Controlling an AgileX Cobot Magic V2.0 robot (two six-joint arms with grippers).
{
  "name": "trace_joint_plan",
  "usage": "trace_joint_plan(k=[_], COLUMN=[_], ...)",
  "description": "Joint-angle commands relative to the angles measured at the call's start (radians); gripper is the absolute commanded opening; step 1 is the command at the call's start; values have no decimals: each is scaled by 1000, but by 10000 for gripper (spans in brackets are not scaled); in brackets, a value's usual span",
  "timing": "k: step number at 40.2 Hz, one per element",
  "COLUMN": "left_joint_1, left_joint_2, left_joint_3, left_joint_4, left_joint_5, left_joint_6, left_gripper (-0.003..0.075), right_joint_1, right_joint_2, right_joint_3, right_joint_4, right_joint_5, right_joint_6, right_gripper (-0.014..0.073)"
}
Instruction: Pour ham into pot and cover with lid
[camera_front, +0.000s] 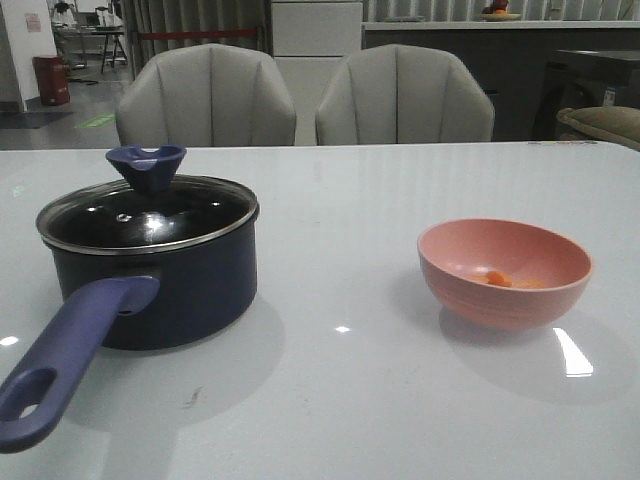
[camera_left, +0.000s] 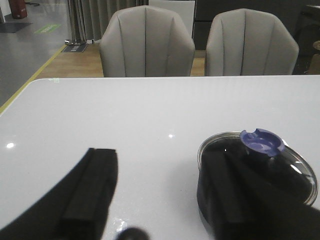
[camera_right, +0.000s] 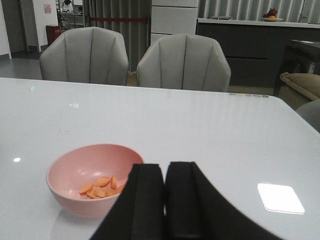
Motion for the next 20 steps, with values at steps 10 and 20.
trace_joint_plan(k=[10,20], left_joint_1=[1,1], left_joint_2=[178,443], left_joint_3=[-161,-372], left_joint_4=[-37,-82], left_joint_5=[70,199], left_joint_6=[-3,-3], left_gripper=[609,606], right_joint_1=[-4,-4], right_joint_2=[-20,-20], right_joint_3=[-4,-4], right_joint_4=[-2,-2], right_joint_5=[-84,-84], right_joint_6=[-8,-8], right_gripper=[150,150])
